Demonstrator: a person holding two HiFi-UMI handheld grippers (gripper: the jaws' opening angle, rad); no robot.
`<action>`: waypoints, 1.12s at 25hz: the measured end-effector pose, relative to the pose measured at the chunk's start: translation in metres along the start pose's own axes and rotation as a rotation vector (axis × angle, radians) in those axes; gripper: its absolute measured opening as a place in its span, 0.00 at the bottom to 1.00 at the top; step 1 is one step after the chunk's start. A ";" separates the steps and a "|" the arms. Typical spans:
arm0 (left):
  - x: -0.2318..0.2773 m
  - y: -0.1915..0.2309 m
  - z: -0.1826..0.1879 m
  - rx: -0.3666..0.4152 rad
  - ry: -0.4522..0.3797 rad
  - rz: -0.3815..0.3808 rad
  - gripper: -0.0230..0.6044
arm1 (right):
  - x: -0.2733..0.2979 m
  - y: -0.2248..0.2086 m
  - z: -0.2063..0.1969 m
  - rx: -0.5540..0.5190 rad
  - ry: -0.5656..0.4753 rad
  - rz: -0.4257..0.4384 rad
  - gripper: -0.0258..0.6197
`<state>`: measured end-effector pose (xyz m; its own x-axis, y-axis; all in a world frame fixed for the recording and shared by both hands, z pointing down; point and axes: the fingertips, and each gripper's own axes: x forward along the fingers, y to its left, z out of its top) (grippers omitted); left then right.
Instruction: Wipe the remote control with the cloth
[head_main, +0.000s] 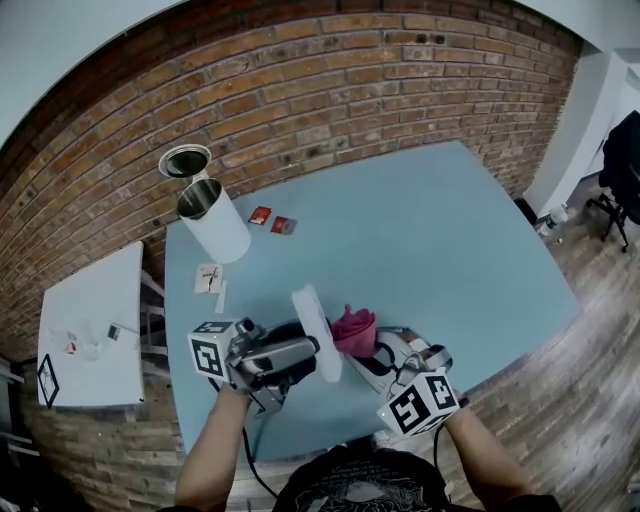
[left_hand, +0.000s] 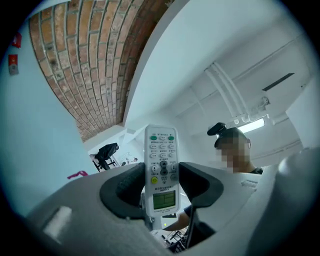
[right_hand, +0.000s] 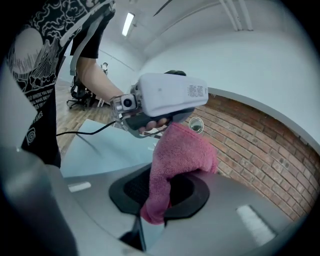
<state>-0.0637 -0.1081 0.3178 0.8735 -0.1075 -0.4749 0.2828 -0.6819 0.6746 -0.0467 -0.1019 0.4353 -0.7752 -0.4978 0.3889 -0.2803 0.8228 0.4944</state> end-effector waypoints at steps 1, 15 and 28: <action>-0.002 0.000 0.006 0.003 -0.023 0.002 0.37 | 0.001 0.004 0.001 0.001 -0.002 0.008 0.14; -0.004 0.003 0.011 0.009 -0.030 0.022 0.37 | 0.003 0.027 0.013 -0.029 -0.022 0.045 0.14; 0.000 -0.001 -0.008 -0.006 0.038 0.017 0.37 | 0.000 0.016 0.010 -0.040 0.001 0.011 0.14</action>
<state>-0.0609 -0.1019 0.3214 0.8924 -0.0916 -0.4418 0.2701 -0.6759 0.6857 -0.0569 -0.0863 0.4356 -0.7775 -0.4893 0.3950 -0.2494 0.8166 0.5206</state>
